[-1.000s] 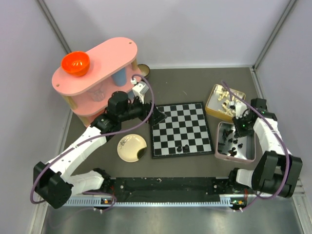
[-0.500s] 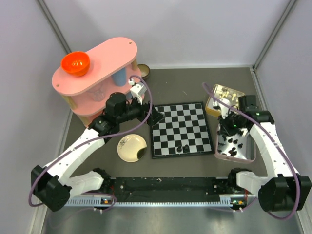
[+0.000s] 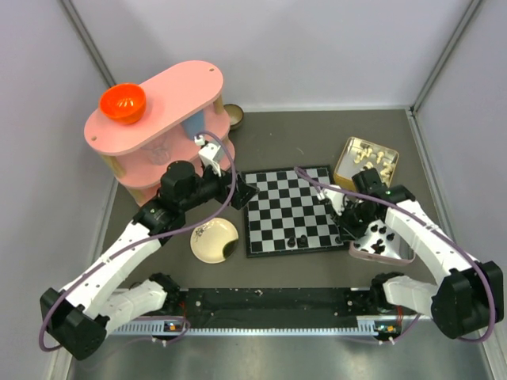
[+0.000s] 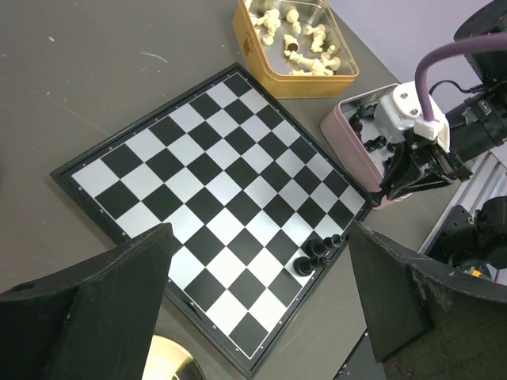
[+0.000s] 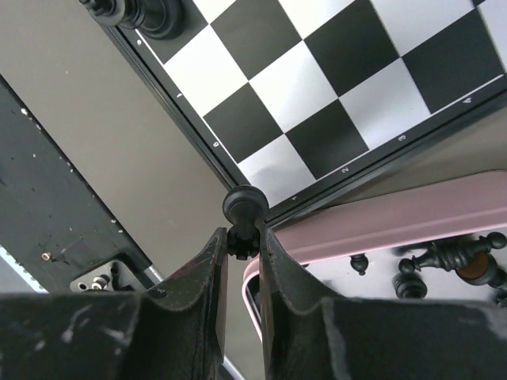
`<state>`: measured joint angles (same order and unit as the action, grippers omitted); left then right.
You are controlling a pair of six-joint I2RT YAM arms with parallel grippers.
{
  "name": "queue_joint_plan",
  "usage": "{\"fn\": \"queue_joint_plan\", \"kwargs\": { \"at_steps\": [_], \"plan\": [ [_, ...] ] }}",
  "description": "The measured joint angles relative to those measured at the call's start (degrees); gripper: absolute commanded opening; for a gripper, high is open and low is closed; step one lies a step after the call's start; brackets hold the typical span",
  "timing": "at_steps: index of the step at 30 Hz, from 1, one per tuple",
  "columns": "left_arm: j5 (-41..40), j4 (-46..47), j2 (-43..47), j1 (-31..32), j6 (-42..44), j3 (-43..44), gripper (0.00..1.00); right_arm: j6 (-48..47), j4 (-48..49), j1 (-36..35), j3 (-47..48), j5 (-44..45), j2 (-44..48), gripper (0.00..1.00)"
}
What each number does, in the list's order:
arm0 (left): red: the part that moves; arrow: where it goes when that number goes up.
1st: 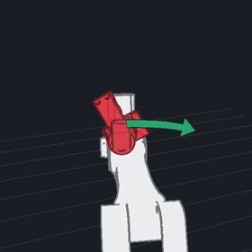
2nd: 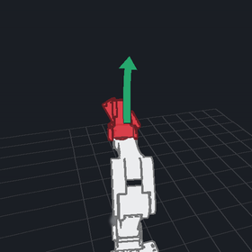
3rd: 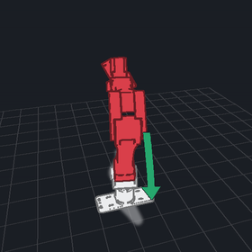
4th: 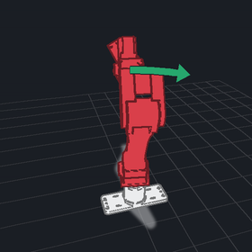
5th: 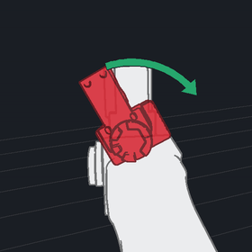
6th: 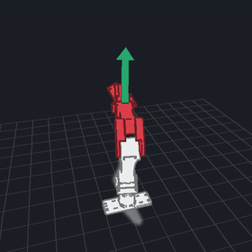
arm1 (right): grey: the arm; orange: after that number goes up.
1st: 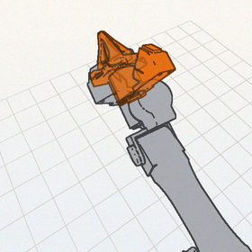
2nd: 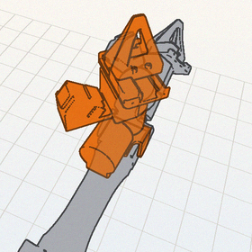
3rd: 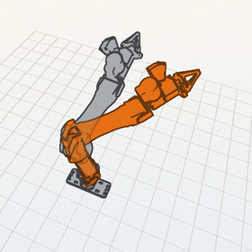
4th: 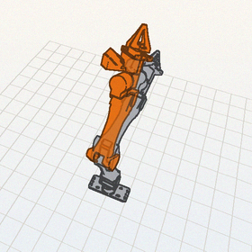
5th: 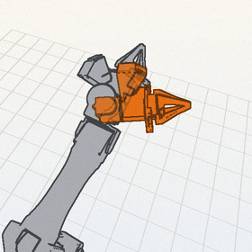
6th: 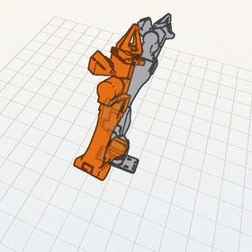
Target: Set up the chess pieces on the board
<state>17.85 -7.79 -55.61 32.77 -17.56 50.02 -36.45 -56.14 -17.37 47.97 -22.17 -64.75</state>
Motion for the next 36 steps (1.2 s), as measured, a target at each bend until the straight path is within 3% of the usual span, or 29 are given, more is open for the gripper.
{"fn": "queue_joint_plan", "kwargs": {
  "at_steps": [18, 36],
  "plan": [
    [-4.24, -0.59, 2.25, 0.0, -0.09, -1.31, 0.96, 2.36, 7.5, -4.63, -3.02, 5.33, -4.76, 0.11],
    [-4.9, -1.29, 2.27, 0.0, 0.11, -1.38, 0.96, 3.21, 8.44, -5.38, -3.76, 6.75, -5.2, 0.17]
  ]
}}
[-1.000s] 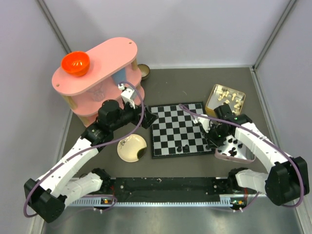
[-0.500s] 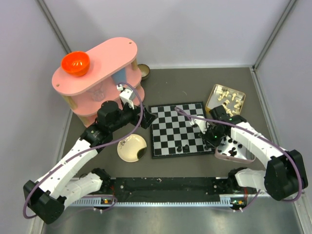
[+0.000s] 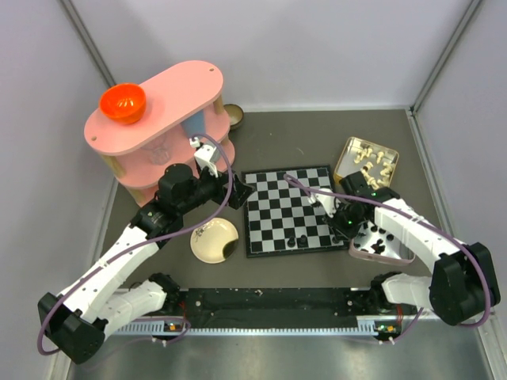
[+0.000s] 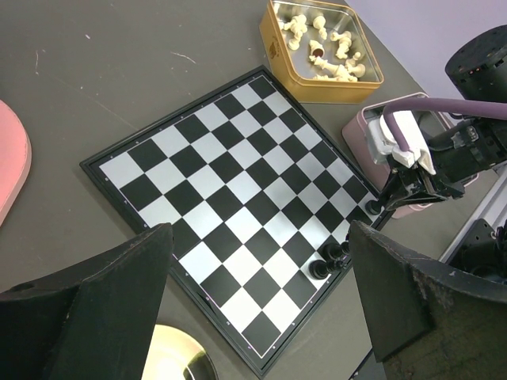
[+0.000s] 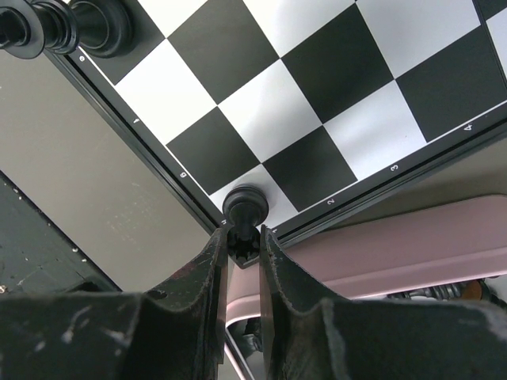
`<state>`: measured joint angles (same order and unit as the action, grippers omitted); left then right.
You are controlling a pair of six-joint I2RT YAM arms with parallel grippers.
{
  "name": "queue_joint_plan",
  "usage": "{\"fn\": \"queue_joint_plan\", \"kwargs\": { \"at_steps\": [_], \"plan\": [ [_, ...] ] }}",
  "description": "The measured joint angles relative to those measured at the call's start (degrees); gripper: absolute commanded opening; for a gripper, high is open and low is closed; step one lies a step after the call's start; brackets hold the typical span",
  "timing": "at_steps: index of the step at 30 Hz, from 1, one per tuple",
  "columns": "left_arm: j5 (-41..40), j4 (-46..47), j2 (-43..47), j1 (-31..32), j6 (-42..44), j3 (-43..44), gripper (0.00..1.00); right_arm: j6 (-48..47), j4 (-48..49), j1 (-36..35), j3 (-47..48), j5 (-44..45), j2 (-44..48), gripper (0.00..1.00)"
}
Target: Set up the chess pieces on the board
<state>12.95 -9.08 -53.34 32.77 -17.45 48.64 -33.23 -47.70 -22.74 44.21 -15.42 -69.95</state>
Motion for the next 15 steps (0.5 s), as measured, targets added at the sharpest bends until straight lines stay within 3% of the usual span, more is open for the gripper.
{"fn": "queue_joint_plan", "kwargs": {
  "at_steps": [6, 15],
  "plan": [
    [0.0, -0.02, 0.0, 0.0, 0.02, 0.0, 0.96, 0.07, 0.28, -0.04, -0.35, -0.07, 0.0, 0.19],
    [-0.02, -0.02, 0.0, 0.0, 0.02, -0.02, 0.96, 0.26, 0.17, -0.15, -0.35, -0.04, 0.0, 0.34]
  ]
}}
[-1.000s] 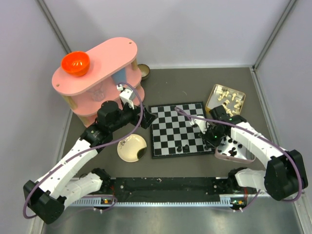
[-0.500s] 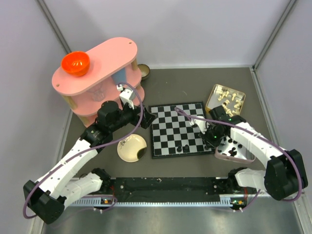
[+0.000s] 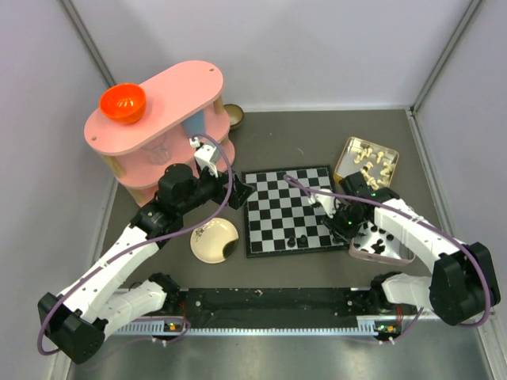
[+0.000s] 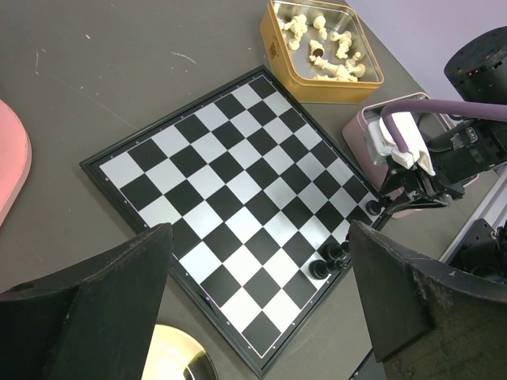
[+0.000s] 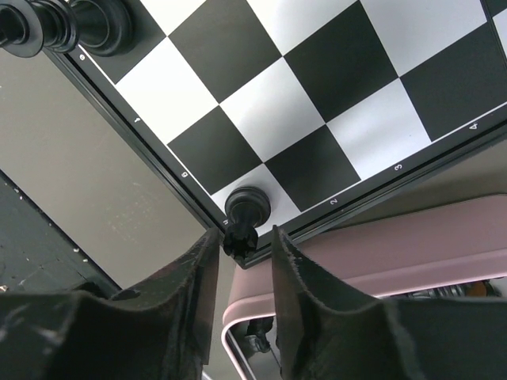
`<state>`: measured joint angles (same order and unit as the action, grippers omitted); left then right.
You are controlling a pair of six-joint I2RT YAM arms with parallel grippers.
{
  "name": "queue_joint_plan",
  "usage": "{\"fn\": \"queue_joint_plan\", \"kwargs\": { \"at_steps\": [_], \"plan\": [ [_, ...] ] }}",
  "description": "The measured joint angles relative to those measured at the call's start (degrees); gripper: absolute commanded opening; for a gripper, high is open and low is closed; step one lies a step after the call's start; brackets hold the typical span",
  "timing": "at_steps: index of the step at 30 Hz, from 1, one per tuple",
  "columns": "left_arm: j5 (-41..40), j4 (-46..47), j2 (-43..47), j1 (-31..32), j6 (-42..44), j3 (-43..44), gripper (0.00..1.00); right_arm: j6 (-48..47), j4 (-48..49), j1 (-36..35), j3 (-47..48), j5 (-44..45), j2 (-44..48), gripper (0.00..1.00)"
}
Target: Set up the chess pieces on the board
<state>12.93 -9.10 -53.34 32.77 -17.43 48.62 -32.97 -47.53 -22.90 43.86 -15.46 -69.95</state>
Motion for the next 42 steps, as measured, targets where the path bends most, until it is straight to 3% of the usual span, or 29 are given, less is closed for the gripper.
{"fn": "queue_joint_plan", "kwargs": {
  "at_steps": [9, 19, 24, 35, 42],
  "plan": [
    [0.0, -0.02, 0.0, 0.0, 0.0, 0.0, 0.96, 0.24, -0.94, 0.0, 0.5, -0.46, 0.0, 0.51],
    [2.6, 0.63, 0.61, -0.02, -1.27, 1.03, 0.99, -2.69, -6.78, 2.4, 11.41, -4.98, 2.05, 0.56],
    [5.99, 4.22, -0.15, -0.24, -4.09, 4.28, 0.99, -4.55, -9.09, 10.58, 15.1, -9.11, 6.75, 0.56],
    [13.97, 10.47, -7.34, -0.44, -7.8, 6.56, 0.99, -3.87, -12.15, 38.23, 12.35, -15.47, 7.89, 0.56],
    [16.83, 10.86, -11.93, -0.44, -6.97, 6.91, 0.99, -5.55, -13.31, 43.47, 11.85, -14.43, 3.17, 0.55]
  ]
}}
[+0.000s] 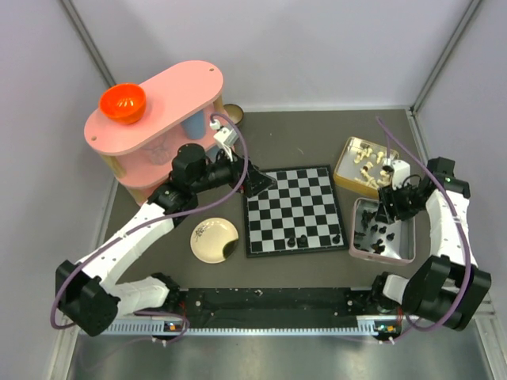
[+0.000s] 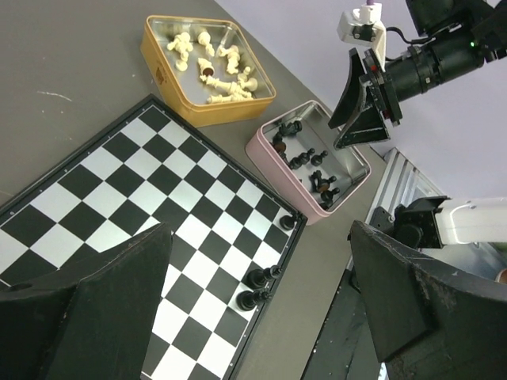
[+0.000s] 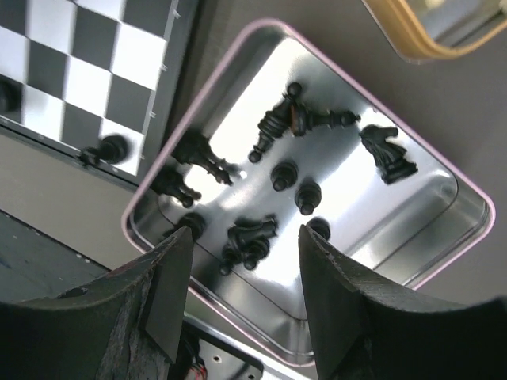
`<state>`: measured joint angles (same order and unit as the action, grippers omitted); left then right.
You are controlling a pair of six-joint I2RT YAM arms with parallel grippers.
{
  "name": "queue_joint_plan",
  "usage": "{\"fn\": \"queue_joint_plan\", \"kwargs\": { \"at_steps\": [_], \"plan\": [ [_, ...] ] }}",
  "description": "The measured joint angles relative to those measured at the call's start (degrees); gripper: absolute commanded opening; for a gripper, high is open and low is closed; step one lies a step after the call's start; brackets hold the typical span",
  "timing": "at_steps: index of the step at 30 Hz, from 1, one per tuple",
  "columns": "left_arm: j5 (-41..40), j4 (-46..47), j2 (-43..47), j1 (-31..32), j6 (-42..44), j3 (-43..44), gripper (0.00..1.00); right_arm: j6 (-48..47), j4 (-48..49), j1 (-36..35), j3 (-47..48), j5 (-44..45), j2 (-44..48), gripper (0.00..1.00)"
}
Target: Set up the chess pieces on the board
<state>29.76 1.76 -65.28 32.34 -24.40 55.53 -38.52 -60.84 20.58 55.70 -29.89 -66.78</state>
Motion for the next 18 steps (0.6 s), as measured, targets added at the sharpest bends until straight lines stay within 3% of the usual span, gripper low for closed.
{"fn": "queue_joint_plan", "kwargs": {
  "at_steps": [18],
  "plan": [
    [2.36, -1.9, -5.09, 0.0, 7.32, 2.69, 0.99, -12.48, 12.79, 1.14, -0.22, 15.23, -17.4, 0.49]
  ]
}}
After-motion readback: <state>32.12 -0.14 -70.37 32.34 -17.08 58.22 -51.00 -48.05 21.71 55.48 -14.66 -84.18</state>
